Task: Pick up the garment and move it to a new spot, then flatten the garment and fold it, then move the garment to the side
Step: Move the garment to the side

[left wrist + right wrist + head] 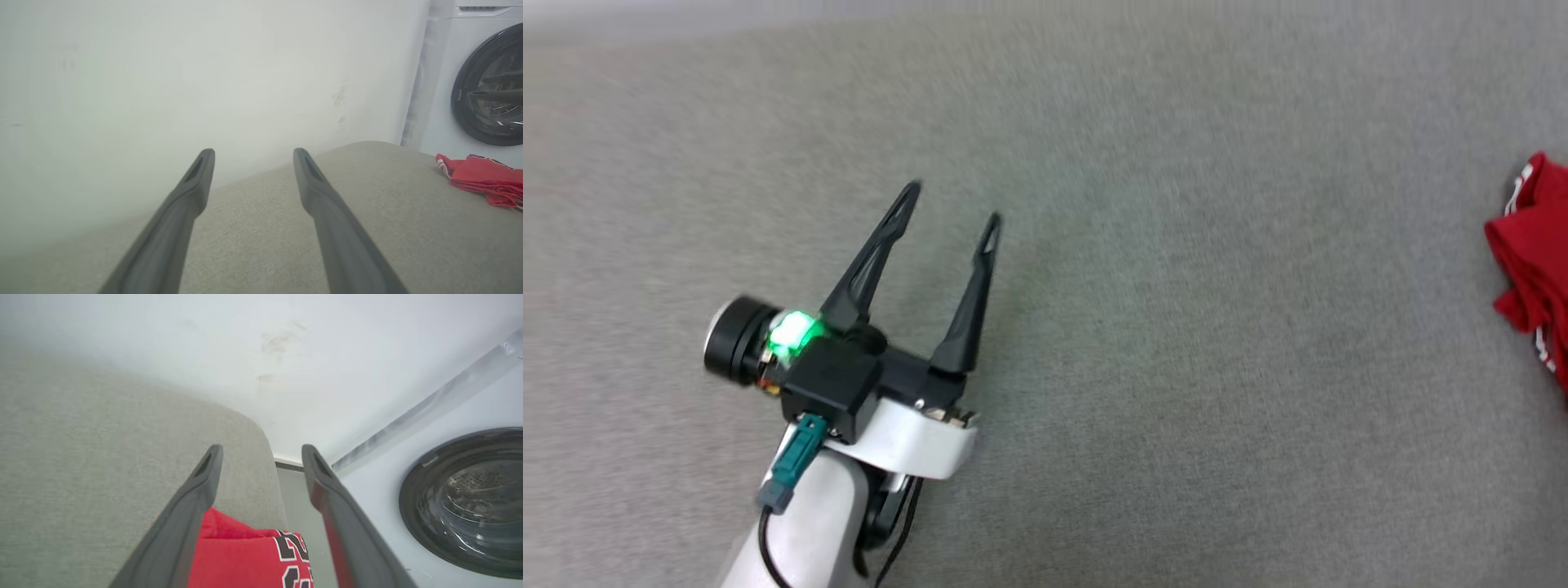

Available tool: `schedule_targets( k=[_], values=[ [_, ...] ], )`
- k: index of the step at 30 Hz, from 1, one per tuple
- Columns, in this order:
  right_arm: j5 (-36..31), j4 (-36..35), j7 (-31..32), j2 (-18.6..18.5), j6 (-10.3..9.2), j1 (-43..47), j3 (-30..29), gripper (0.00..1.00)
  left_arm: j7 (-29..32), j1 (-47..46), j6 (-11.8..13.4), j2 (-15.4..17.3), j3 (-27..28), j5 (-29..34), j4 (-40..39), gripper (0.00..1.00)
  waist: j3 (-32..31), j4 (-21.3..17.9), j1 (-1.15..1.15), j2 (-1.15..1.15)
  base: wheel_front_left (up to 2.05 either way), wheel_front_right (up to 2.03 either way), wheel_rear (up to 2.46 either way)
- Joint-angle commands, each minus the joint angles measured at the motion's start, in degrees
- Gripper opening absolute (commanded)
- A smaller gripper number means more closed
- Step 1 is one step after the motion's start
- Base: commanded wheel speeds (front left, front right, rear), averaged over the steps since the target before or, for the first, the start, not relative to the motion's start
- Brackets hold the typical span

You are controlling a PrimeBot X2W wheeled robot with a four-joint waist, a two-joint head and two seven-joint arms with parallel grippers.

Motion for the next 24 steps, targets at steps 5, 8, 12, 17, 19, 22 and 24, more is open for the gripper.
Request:
schedule_targets(
  k=[5,8,12,17,19,22,24],
  values=[
    [6.3,-10.9,-0.3,3.6,-0.10,7.1,-1.7,1.00,-0.1,4.1,1.2,-1.0,2.5,-0.7,1.7,1.00,-8.3,4.8,0.00,0.00,0.00,0.00,0.00],
    [6.9,-18.8,0.0,6.8,-0.10,13.1,-2.3,1.00,-0.1,6.9,1.4,-1.5,3.7,-1.6,4.1,1.00,-10.5,6.2,0.00,0.00,0.00,0.00,0.00],
    [7.3,-27.0,-0.3,12.2,-0.10,20.7,-3.6,1.00,-0.1,9.3,1.6,-2.2,5.3,-1.9,6.4,1.00,-12.8,8.0,0.00,0.00,0.00,0.00,0.00],
    [7.1,-33.8,-2.6,20.0,-0.10,29.0,-5.7,1.00,-0.1,12.1,1.7,-3.1,7.2,-1.4,7.4,1.00,-15.0,10.0,0.00,0.00,0.00,0.00,0.00],
    [7.1,-34.9,-3.9,22.7,-0.10,32.0,-5.7,1.00,-0.1,13.0,2.0,-3.6,7.9,-1.1,7.6,1.00,-15.7,10.6,0.00,0.00,0.00,0.00,0.00],
    [6.5,-35.7,-6.0,26.1,-0.10,35.7,-5.8,1.00,-0.1,14.1,1.6,-4.6,8.5,-1.4,7.7,1.00,-16.4,11.4,0.00,0.00,0.00,0.00,0.00],
    [6.0,-35.3,-7.2,27.7,-0.10,37.8,-6.2,1.00,-0.1,14.8,1.0,-4.9,9.1,-1.8,8.2,1.00,-16.7,11.9,0.00,0.00,0.00,0.00,0.00]
  ],
)
